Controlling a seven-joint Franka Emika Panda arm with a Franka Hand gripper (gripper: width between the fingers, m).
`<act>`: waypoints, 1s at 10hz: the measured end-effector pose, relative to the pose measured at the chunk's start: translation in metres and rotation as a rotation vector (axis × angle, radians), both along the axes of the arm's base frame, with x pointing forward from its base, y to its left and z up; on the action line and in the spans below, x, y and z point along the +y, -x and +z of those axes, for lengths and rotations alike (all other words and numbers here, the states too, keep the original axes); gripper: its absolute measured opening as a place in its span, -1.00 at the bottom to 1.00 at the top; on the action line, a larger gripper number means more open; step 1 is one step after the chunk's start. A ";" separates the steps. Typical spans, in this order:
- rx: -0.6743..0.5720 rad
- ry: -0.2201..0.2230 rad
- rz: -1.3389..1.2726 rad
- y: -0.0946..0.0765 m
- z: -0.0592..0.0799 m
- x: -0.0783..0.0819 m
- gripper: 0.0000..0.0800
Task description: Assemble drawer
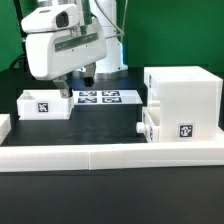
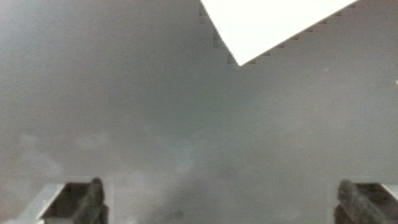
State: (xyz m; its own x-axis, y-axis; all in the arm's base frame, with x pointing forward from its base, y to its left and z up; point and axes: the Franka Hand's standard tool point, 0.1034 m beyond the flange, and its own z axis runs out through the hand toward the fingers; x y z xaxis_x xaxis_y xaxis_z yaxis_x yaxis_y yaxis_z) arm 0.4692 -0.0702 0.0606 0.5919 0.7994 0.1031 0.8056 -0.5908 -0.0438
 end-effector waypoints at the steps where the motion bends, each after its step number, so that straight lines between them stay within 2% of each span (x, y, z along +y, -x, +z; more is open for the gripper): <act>1: 0.008 -0.002 -0.067 0.000 0.000 0.000 0.62; 4: 0.031 -0.010 -0.274 0.001 0.000 0.000 0.62; 5: 0.044 -0.014 -0.399 0.007 -0.003 -0.005 0.62; 7: 0.099 -0.001 -0.641 0.037 -0.007 -0.013 0.62; 9: 0.129 0.009 -0.771 0.061 -0.015 -0.011 0.62; 10: 0.141 0.009 -0.822 0.064 -0.016 -0.011 0.62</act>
Offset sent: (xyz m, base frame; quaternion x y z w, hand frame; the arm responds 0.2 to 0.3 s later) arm 0.0000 0.0000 0.0000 0.0000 0.0000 0.1938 0.9810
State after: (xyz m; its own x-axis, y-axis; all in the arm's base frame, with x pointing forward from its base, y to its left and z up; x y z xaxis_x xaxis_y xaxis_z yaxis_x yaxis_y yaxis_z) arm 0.4051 -0.0815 0.0442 0.9941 0.1069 -0.0204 0.1042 -0.9891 -0.1043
